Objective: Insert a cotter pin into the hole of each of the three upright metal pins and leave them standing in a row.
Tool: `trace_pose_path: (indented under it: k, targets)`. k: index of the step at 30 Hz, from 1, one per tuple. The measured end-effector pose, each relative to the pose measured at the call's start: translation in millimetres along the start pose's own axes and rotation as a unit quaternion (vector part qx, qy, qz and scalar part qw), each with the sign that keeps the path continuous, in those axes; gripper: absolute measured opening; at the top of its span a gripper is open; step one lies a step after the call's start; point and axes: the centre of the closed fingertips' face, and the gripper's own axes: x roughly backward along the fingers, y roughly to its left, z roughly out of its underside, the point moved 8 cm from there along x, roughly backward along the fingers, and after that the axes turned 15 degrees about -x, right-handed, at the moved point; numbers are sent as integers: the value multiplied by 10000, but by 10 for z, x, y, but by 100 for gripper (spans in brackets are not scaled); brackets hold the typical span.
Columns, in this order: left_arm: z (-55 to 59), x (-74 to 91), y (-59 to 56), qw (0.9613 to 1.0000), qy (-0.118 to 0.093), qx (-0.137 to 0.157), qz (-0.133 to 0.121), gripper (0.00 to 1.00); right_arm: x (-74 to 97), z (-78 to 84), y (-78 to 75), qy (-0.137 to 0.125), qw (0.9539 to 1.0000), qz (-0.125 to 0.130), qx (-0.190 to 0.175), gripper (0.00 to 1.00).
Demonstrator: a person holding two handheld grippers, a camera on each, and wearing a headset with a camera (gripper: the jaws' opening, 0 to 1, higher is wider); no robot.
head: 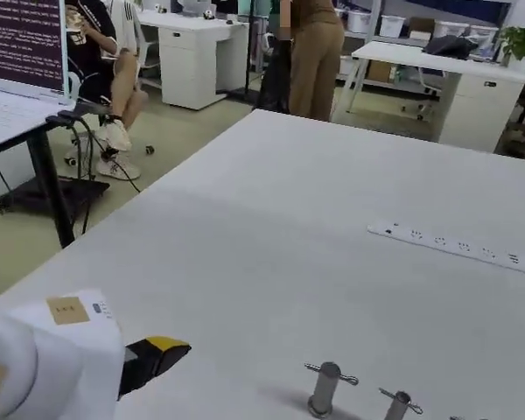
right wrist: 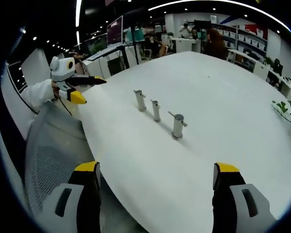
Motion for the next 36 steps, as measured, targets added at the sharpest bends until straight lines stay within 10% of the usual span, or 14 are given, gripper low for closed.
trace_pose_path:
  k: [20, 36]
  targets:
    - [48, 6, -116, 9998, 176, -78, 32, 98, -21, -13, -53, 68, 9998, -69, 183, 94]
    - [99, 109, -120, 9997, 174, -66, 136, 99, 63, 3, -102, -384, 9989, 222, -119, 94]
